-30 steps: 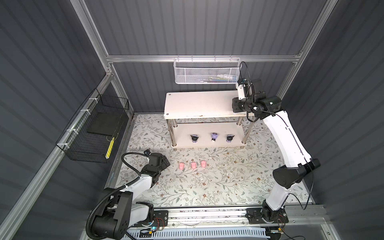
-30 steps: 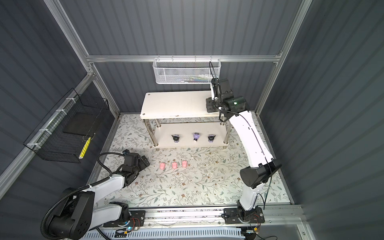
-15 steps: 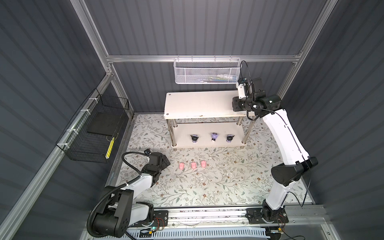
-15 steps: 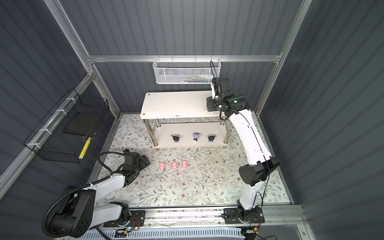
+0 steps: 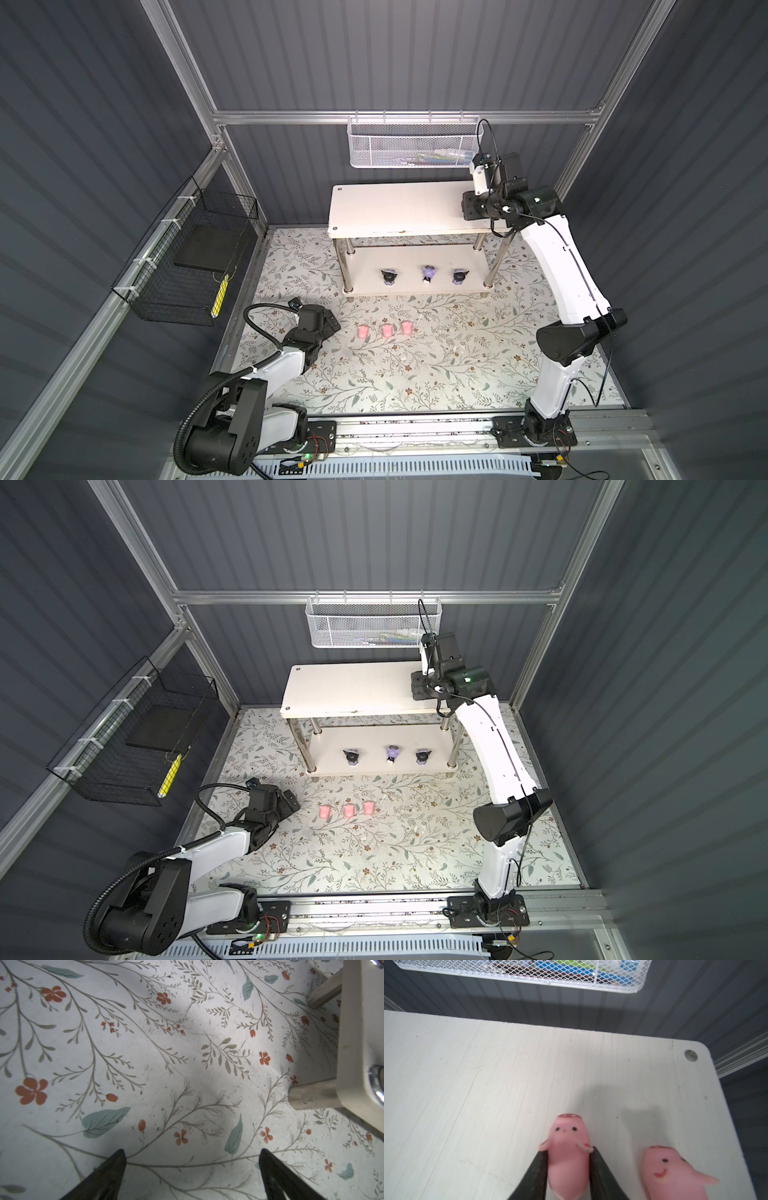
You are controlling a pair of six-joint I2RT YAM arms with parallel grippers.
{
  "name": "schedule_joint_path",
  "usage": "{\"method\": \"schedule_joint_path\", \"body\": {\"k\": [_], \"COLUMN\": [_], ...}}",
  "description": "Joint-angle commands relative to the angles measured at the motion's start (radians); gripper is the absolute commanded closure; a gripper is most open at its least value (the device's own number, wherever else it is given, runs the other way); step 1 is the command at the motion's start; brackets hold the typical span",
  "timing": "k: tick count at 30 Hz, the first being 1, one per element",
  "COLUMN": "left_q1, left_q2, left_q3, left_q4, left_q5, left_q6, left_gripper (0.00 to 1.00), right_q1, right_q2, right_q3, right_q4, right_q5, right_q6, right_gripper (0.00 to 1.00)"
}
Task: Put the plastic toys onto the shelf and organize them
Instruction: 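Lower the pink pig beside the other pig and open the right gripper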
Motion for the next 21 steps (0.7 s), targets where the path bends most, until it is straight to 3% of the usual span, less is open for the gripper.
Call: {"method": "schedule_joint_path", "body": {"k": [1, 21], "left_q1": [-0.002, -0.001], "left_q2": [0.016, 0.013], "left_q3": [0.008, 0.018], "left_q4": [-0.030, -0.040], "left_q5": [-0.004, -0.004], "left_q6": [0.002, 0.005], "left_gripper": [0.00, 0.00], "right_q1": [-0.005, -0.006], "right_q2": [0.008, -0.047], "right_q3": [0.020, 0.041], "right_q4": [-0.032, -0.004], "right_q5": [-0.001, -0.032], "right_q6": [0.002, 0.001], "right_gripper": [0.64, 0.55]}}
